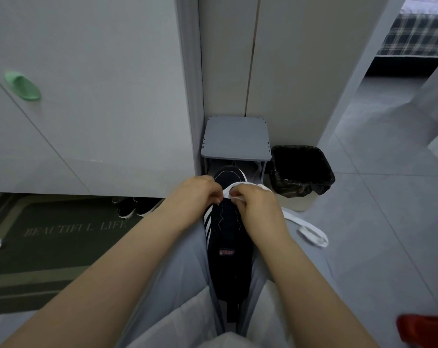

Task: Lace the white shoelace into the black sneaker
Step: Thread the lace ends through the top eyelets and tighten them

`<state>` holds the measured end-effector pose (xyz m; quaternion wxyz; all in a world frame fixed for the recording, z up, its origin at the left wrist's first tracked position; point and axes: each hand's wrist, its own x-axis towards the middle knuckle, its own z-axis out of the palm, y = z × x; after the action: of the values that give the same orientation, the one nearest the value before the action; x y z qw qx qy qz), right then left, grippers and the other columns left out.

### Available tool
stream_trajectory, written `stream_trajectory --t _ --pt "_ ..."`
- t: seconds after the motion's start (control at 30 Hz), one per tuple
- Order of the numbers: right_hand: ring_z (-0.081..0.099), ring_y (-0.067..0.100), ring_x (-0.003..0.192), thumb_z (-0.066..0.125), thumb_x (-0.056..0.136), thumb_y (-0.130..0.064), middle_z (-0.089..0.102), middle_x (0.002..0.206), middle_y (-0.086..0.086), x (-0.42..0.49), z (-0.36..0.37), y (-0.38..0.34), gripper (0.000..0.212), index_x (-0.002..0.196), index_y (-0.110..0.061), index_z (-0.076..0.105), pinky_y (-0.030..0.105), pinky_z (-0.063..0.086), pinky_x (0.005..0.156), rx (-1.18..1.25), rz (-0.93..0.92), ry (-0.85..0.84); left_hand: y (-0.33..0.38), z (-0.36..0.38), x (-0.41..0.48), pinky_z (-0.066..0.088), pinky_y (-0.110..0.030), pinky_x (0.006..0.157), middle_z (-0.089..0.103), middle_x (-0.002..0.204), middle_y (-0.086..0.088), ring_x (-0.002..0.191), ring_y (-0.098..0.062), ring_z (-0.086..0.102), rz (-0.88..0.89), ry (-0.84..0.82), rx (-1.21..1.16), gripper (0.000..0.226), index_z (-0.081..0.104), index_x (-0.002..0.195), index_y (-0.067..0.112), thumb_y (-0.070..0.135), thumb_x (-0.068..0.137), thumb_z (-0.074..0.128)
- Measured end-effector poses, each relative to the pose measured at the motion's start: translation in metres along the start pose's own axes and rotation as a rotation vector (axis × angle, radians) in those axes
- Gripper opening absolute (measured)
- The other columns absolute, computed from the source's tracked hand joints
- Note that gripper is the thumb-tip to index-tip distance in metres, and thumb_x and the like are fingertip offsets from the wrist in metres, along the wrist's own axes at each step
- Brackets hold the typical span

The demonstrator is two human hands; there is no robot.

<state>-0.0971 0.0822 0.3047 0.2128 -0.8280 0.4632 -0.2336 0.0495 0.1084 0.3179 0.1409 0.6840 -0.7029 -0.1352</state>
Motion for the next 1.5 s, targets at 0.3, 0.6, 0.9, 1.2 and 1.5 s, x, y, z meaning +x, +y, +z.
stream_trajectory --t 0.3,0.6,0.9,1.2,1.5 --pt "0.055 0.024 0.091 0.054 0.089 -0.011 0.057 0.098 0.009 -0.005 0.001 0.009 0.015 0.090 -0.008 0.069 0.032 0.041 0.078 0.039 0.111 0.035 0.003 0.019 -0.011 0.034 -0.019 0.071 0.066 0.090 -0.017 0.086 -0.028 0.060 -0.090 0.224 -0.188 0.011 0.073 0.087 0.002 0.009 0.080 0.067" --pt "0.054 0.011 0.099 0.067 0.078 -0.029 0.051 0.114 -0.005 -0.027 -0.005 0.005 0.036 0.113 -0.019 0.065 0.018 0.041 0.080 0.015 0.097 -0.050 0.020 0.039 -0.045 0.031 -0.022 0.092 0.060 0.109 -0.010 0.104 -0.028 0.052 -0.153 0.294 -0.077 0.053 0.064 0.112 0.006 0.033 0.067 0.058" --pt "0.051 0.026 0.103 0.055 0.080 -0.006 0.057 0.110 0.007 -0.027 0.000 0.009 0.024 0.099 -0.005 0.070 0.030 0.043 0.090 -0.021 0.120 0.053 0.018 0.037 -0.032 0.035 -0.028 0.083 0.063 0.095 -0.013 0.093 -0.032 0.054 -0.153 0.300 -0.044 0.029 0.068 0.101 0.004 0.007 0.076 0.054" --pt "0.050 0.024 0.102 0.054 0.076 0.006 0.063 0.105 0.002 -0.024 -0.001 0.008 0.048 0.119 -0.015 0.056 0.035 0.041 0.090 0.036 0.058 0.059 0.017 0.031 -0.026 0.038 -0.021 0.083 0.071 0.102 -0.003 0.097 -0.021 0.062 -0.170 0.325 -0.135 0.026 0.069 0.104 0.010 0.010 0.079 0.059" --pt "0.051 0.023 0.098 0.054 0.072 0.009 0.063 0.101 -0.001 -0.015 -0.001 0.015 0.041 0.103 -0.017 0.056 0.036 0.042 0.086 0.029 0.057 -0.050 0.001 0.024 -0.024 0.039 -0.015 0.069 0.063 0.084 0.006 0.083 -0.012 0.056 -0.074 0.177 -0.250 0.025 0.062 0.099 0.017 0.002 0.078 0.058"
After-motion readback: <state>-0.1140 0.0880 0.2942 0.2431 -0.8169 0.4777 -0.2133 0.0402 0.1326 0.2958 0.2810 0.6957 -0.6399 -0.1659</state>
